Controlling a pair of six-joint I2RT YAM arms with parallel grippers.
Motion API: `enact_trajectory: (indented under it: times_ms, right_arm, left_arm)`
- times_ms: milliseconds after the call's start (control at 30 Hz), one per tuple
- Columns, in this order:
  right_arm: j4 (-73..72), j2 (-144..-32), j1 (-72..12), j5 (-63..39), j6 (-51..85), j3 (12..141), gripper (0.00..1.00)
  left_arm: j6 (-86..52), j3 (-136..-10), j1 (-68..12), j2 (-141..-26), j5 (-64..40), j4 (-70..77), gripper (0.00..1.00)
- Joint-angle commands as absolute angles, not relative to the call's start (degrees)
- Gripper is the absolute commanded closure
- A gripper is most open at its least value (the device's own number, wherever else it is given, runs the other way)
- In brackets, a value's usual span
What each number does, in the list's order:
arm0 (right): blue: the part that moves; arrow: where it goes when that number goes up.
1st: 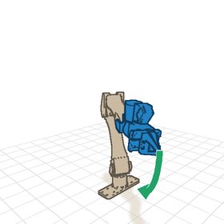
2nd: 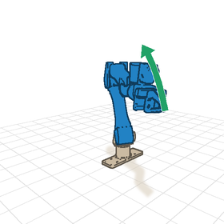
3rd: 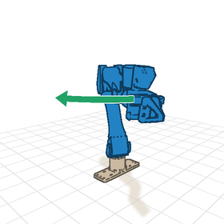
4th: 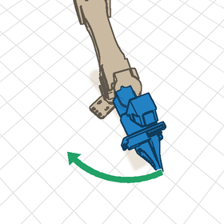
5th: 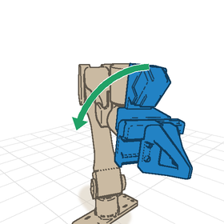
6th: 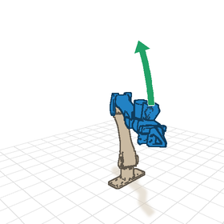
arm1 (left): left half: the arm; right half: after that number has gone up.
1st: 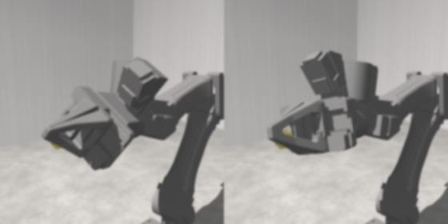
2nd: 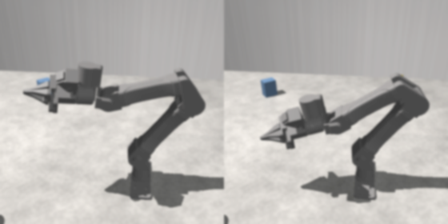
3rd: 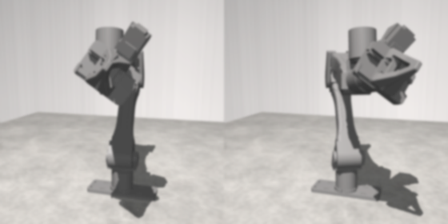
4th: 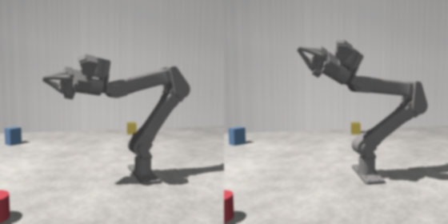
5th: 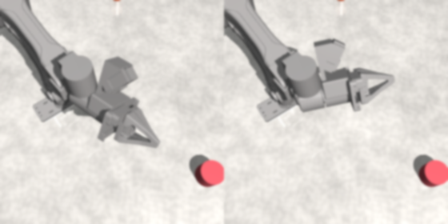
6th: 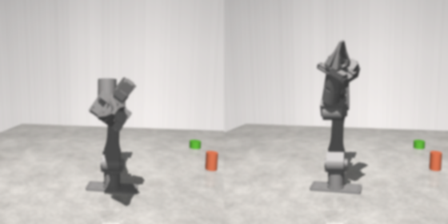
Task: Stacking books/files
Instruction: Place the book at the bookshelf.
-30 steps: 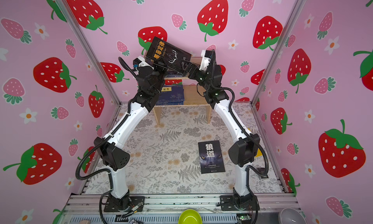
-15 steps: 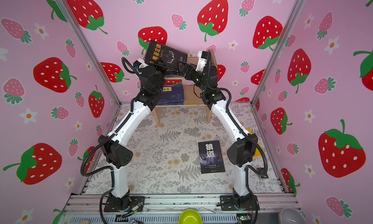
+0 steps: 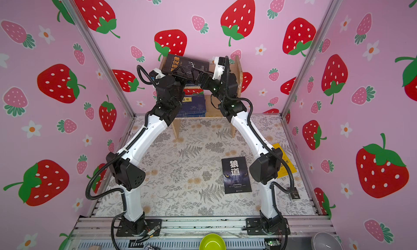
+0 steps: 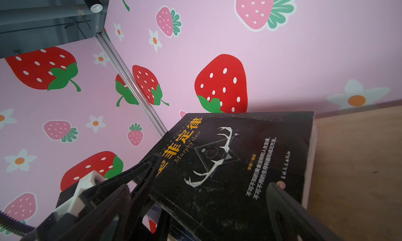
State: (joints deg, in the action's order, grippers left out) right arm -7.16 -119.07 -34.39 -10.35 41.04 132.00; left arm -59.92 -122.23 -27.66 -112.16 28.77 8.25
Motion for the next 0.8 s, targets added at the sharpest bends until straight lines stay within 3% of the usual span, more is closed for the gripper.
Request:
enact_trajectory:
  times_ms: [0, 167, 267, 500, 767]
  right_arm:
    - [-3.43, -122.73, -34.37, -9.61, 42.67, 132.36, 0.02]
    - [-3.26, -122.95, -34.46, -9.94, 43.89, 132.38, 0.04]
    - [-2.76, -123.19, -34.8, -10.02, 43.96, 132.36, 0.04]
    - [-1.6, -123.26, -35.33, -10.35, 44.23, 131.85, 0.05]
    - [-1.39, -122.32, -35.6, -10.5, 44.13, 130.26, 0.05]
  left_arm:
    - [-59.05, -120.89, -27.78, -108.77, 31.35, 9.28, 0.45]
    - [-60.53, -120.54, -26.86, -106.81, 30.21, 4.2, 0.25]
    - [-60.41, -120.74, -26.05, -105.63, 29.27, 0.27, 0.17]
    - [-59.31, -119.17, -22.52, -100.69, 24.9, -9.31, 0.07]
    - [-47.56, -117.73, -15.5, -93.94, 12.0, -17.97, 0.03]
